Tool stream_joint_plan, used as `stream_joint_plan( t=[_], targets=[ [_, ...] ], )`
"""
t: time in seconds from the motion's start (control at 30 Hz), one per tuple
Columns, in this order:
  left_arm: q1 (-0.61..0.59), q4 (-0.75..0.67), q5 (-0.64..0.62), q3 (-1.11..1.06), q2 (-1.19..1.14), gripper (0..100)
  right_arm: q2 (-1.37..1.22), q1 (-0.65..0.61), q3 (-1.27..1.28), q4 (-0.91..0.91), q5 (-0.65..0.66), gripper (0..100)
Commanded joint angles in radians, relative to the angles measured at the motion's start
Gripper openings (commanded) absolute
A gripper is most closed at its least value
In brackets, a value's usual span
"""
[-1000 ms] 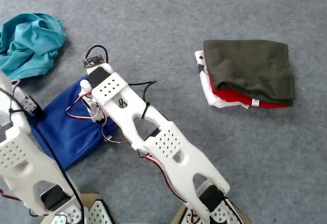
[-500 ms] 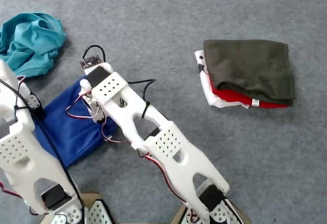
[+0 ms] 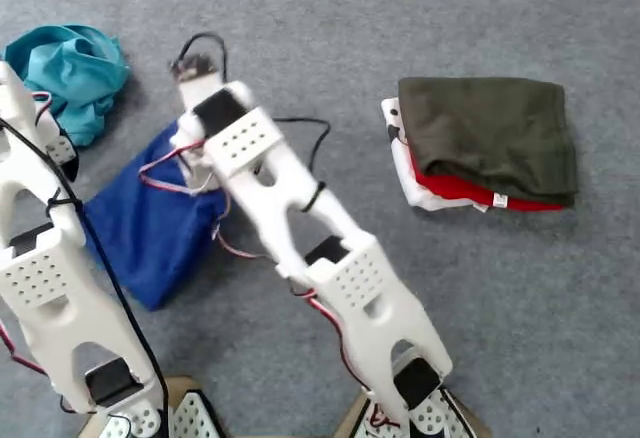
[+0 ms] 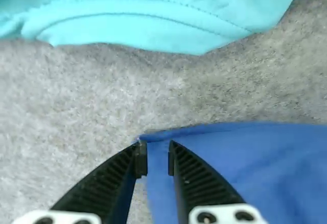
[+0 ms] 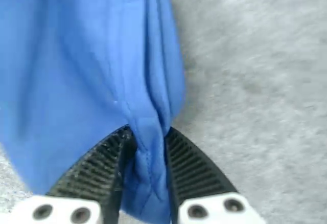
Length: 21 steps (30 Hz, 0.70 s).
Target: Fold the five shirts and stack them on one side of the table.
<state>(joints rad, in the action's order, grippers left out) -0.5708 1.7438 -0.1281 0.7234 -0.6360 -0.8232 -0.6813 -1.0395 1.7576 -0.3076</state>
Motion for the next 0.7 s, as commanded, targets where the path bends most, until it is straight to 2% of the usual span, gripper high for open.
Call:
stream_joint_plan(
  t=[0.0,0.17,0.3,0.33,0.5,0.67],
  targets=[
    [0.013,0.015,-0.041,0.044,0.058,9,0.105,0.029,-0.005,0.008,0.031,1.4],
    [-0.039,0.015,-0.041,-0.107,0.074,12,0.071,0.028,0.064,0.003,0.029,1.4],
    [-0.053,0.012,-0.077,-0.292,0.069,27,0.028,0.057,0.082,0.003,0.037,1.4],
    [-0.047,0.006,-0.08,-0.323,0.069,28,0.018,0.068,0.082,0.003,0.038,1.4],
    [-0.028,-0.074,-0.081,-0.4,0.08,28,-0.058,0.084,0.082,0.003,0.072,1.4],
    [-0.027,-0.095,-0.057,-0.449,0.08,28,-0.147,0.094,0.071,-0.028,0.074,1.4]
  ],
)
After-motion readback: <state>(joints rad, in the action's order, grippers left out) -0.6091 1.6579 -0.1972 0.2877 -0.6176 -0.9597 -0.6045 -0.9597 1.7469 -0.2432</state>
